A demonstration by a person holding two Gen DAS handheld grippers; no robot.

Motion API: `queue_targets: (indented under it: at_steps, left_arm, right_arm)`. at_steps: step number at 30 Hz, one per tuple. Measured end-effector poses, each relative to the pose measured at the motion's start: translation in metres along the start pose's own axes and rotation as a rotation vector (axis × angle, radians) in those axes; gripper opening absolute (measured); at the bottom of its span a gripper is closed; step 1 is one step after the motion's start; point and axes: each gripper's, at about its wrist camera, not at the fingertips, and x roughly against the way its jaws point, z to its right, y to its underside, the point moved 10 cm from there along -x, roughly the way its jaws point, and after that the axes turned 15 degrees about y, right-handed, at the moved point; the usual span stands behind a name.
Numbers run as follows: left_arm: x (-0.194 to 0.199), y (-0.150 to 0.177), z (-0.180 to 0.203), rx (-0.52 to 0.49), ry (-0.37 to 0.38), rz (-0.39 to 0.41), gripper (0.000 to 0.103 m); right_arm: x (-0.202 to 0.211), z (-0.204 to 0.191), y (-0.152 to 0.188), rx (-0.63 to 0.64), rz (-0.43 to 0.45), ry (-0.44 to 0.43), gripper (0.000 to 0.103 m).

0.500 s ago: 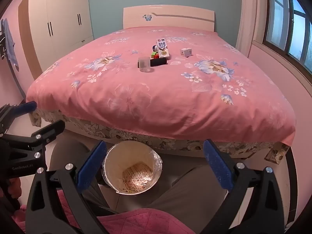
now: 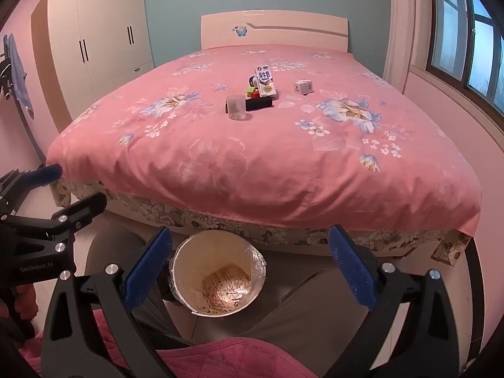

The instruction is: Collect trash

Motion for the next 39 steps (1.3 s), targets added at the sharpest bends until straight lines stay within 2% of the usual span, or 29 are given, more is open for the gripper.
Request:
queue_targets:
  at_steps: [39]
  left_arm:
    - [0.0043,-0.0014,-0.0084,0.008,-0.001,0.005,0.100]
  right_arm:
    - [-0.0007,-0.0010,-0.0010,-0.002,0.005,-0.006,0.097]
